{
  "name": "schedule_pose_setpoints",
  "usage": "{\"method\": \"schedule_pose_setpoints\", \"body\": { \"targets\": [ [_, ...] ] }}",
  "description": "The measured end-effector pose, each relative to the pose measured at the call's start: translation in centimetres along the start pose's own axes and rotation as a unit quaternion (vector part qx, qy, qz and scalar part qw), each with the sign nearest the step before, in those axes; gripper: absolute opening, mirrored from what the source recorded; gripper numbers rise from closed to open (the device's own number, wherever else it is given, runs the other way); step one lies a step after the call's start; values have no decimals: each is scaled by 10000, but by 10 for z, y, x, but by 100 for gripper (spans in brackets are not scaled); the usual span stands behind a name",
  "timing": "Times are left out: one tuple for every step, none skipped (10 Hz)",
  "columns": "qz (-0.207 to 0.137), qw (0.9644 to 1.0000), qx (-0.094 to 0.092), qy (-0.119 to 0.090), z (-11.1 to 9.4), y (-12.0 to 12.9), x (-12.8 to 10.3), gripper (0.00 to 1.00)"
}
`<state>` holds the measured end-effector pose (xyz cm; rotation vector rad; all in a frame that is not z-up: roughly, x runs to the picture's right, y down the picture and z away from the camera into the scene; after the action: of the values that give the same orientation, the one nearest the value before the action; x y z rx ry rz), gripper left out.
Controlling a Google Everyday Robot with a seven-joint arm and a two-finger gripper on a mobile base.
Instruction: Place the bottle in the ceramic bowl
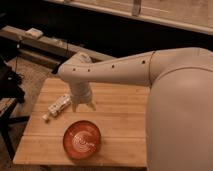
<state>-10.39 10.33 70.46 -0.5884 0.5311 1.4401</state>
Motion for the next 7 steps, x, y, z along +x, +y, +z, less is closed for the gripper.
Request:
{"method": "schedule_pose_setpoints", "body": {
  "targets": [
    [-37, 10000, 38, 25, 3, 3, -1, 65],
    [-108, 9999, 73, 30, 7, 12, -6, 65],
    [-184, 9998, 111, 27, 11, 26, -15, 65],
    [-226, 9997, 126, 25, 14, 39, -23, 65],
    [-268, 9996, 132, 15, 19, 60, -37, 65],
    [-296, 9995, 129, 10, 24, 80, -50, 65],
    [-288, 9995, 115, 11, 29, 97, -64, 65]
  ]
}}
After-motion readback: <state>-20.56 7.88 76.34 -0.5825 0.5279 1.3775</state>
